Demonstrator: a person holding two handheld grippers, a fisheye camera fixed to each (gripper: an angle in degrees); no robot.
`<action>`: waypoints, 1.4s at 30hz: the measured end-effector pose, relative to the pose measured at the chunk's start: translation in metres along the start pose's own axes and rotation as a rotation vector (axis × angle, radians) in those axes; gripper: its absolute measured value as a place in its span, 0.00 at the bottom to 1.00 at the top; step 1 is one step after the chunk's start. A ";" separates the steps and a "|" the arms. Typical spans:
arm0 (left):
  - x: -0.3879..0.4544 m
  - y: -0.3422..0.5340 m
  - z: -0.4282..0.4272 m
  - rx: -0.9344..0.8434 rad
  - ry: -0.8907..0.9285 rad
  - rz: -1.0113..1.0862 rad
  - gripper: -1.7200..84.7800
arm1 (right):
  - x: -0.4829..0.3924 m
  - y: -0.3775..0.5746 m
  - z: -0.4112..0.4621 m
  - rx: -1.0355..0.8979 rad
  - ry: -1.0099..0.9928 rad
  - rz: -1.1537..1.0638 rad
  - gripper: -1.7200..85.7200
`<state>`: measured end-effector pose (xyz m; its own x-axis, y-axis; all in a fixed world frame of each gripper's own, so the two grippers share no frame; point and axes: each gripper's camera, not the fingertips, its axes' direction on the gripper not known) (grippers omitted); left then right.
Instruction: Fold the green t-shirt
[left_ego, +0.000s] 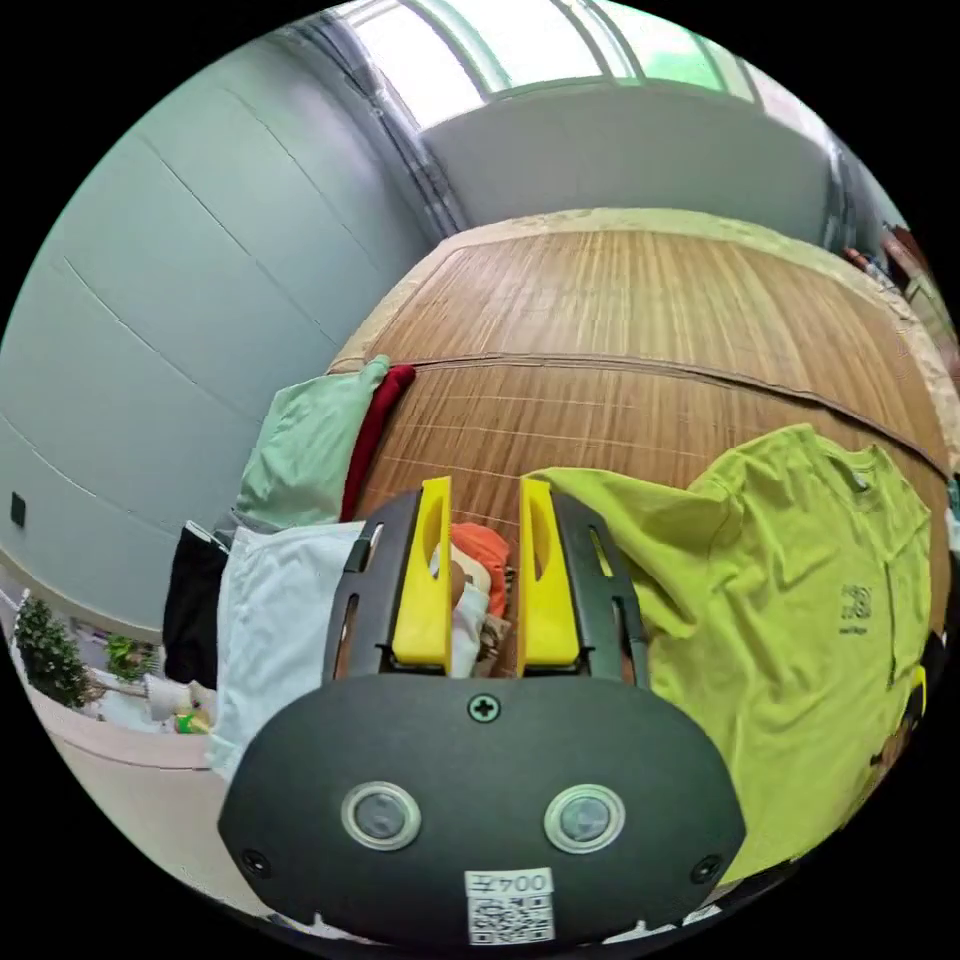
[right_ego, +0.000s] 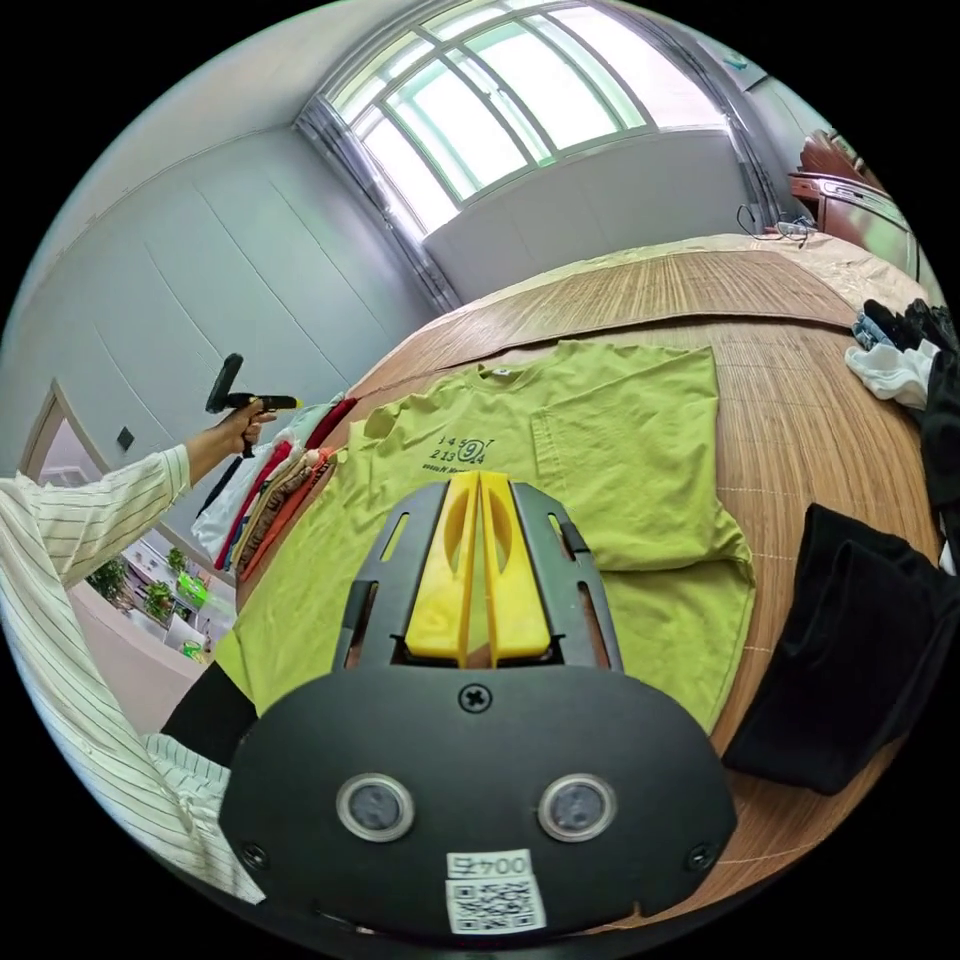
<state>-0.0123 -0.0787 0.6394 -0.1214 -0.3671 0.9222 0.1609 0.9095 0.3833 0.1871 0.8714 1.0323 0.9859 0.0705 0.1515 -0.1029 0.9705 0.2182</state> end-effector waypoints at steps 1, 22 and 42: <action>-0.012 0.033 -0.018 0.054 0.131 0.010 0.12 | -0.004 -0.001 -0.003 0.003 -0.009 -0.015 0.01; -0.137 0.458 0.066 -0.348 0.680 -0.087 0.06 | -0.116 0.173 -0.137 -0.135 -0.077 0.294 0.01; -0.110 0.365 0.157 0.161 0.910 -0.202 0.02 | -0.337 -0.050 0.043 -0.366 0.095 -0.312 0.05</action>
<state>-0.0944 0.3248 0.6699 0.6898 -0.4699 0.5507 0.0751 0.8030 0.5912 -0.1461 0.7889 1.0118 0.9717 -0.2325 0.0408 0.2357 0.9648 -0.1169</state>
